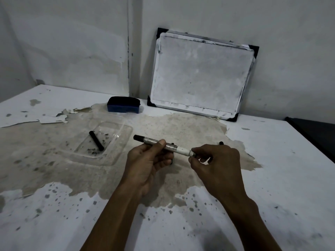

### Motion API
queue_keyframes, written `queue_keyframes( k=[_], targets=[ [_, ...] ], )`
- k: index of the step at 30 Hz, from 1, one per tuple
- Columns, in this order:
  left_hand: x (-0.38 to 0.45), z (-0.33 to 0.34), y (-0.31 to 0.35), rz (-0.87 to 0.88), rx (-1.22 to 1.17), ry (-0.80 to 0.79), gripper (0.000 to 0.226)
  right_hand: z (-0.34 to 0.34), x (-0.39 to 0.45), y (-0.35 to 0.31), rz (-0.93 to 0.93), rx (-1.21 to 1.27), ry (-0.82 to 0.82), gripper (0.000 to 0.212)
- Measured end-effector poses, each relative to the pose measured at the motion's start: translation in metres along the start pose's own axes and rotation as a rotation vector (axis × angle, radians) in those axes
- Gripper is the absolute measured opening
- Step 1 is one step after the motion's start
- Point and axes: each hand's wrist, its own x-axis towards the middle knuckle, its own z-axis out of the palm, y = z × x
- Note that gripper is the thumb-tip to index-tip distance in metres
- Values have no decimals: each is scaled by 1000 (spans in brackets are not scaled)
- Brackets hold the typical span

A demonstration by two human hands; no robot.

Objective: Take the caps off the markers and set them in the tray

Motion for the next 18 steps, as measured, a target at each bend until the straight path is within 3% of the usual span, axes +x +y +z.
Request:
queue_keyframes(
  k=[9, 14, 18],
  targets=[
    [0, -4, -1, 121, 117, -52, 16, 5, -4, 0, 1, -14, -81, 19],
    [-1, -3, -1, 250, 195, -139, 11, 6, -9, 3, 96, 65, -96, 12],
    [-3, -2, -1, 311, 250, -220, 22, 2, -12, 6, 213, 170, -185, 8]
  ],
)
